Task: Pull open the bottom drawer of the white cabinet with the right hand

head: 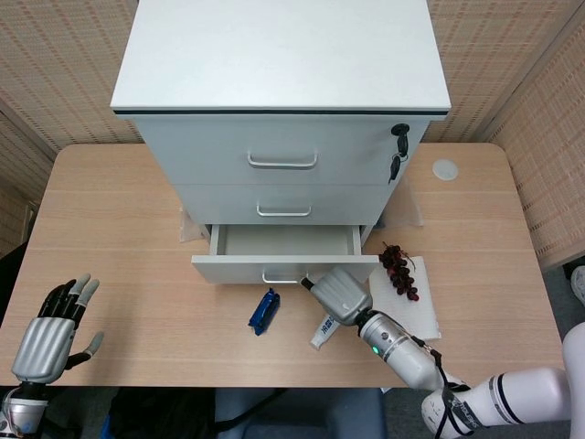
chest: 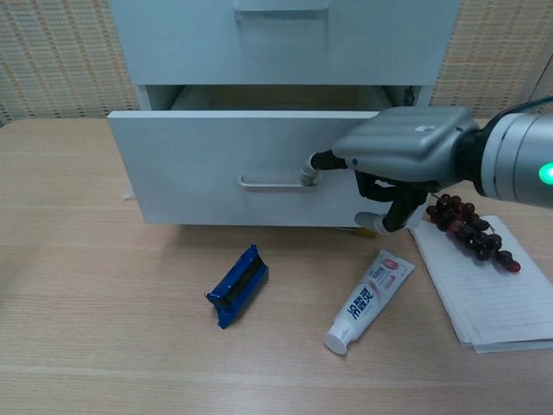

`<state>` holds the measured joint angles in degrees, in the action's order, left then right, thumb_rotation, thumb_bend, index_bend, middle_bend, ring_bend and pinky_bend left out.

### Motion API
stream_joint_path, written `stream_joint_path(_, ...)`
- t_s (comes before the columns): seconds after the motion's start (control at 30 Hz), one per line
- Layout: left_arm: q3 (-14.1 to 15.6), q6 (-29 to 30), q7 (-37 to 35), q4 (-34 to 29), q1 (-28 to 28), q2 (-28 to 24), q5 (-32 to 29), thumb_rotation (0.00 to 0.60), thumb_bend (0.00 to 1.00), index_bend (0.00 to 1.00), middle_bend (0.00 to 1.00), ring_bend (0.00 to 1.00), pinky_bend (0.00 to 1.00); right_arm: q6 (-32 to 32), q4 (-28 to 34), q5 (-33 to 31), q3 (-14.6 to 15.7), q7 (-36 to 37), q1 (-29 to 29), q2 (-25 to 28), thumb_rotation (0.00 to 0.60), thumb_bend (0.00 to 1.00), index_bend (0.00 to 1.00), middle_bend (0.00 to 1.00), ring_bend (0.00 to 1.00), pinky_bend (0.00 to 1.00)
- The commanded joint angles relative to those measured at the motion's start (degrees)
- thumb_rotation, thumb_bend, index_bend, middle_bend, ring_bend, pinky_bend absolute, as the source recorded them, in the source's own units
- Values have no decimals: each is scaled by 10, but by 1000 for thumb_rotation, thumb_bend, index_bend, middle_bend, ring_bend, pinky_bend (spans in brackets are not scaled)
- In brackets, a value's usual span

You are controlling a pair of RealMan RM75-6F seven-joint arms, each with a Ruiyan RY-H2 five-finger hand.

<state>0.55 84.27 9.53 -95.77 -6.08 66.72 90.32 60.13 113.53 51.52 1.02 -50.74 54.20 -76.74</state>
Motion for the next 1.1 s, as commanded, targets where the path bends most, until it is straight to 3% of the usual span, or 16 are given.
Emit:
stream_joint_path(0.03, 0, 0, 0, 0, 0, 0, 0, 600, 326, 14, 0, 0, 85, 5, 11, 11, 9, -6, -4, 2, 600, 395, 164, 905, 947, 892)
stream_joint_path(0.87, 3, -3, -3, 4, 2, 3, -4, 600, 326, 14, 0, 0, 85, 30, 71, 83, 49, -36, -40, 8, 600, 395, 165, 905, 947, 892)
stream_joint_path(1.1, 2, 1, -7, 5, 4, 1, -4, 600, 326, 14, 0, 0, 85, 67, 100, 150, 67, -19, -73, 40, 600, 395, 165, 897, 947, 892)
